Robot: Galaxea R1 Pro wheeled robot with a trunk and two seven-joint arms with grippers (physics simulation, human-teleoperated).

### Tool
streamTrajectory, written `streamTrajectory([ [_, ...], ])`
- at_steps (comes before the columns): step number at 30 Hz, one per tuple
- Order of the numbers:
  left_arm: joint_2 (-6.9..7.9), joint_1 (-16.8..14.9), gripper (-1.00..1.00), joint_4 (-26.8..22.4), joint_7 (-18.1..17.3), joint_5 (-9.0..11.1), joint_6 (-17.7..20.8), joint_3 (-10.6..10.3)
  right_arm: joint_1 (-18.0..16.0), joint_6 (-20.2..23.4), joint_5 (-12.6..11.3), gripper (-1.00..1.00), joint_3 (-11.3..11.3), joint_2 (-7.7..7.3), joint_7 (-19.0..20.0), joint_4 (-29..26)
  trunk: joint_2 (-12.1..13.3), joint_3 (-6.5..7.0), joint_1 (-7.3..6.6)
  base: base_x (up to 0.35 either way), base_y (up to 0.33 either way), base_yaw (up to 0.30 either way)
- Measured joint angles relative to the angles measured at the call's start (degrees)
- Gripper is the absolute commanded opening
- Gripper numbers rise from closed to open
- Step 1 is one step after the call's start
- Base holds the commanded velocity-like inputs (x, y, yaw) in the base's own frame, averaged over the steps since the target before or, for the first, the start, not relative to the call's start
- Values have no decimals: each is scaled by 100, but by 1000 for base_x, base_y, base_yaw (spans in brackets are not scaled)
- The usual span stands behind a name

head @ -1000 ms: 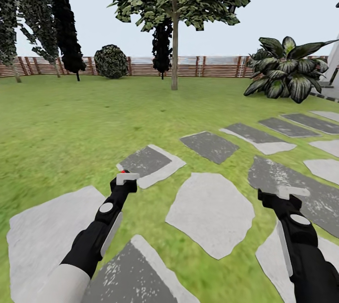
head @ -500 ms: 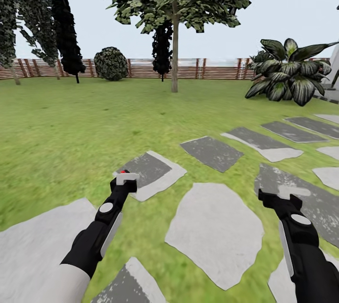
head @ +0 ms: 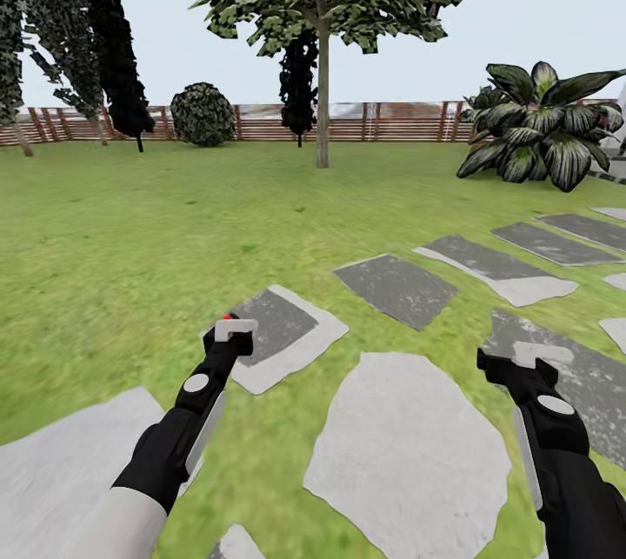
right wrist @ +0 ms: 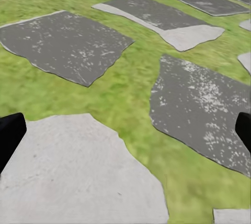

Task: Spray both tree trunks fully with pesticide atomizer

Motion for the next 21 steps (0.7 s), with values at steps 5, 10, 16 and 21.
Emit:
streamTrajectory([
  [5,0,0,-100,0,0,0,0,2,0,0,0,100,0,0,0,1,0,0,0,336,0,0],
  [10,0,0,-100,0,0,0,0,2,0,0,-4,100,-15,0,3,0,0,0,0,336,0,0],
  [16,0,0,-100,0,0,-1,0,2,0,0,-45,100,-18,0,1,0,0,0,0,336,0,0],
  [21,0,0,-100,0,0,-3,0,2,0,0,-50,100,-10,0,0,0,0,0,0,336,0,0],
])
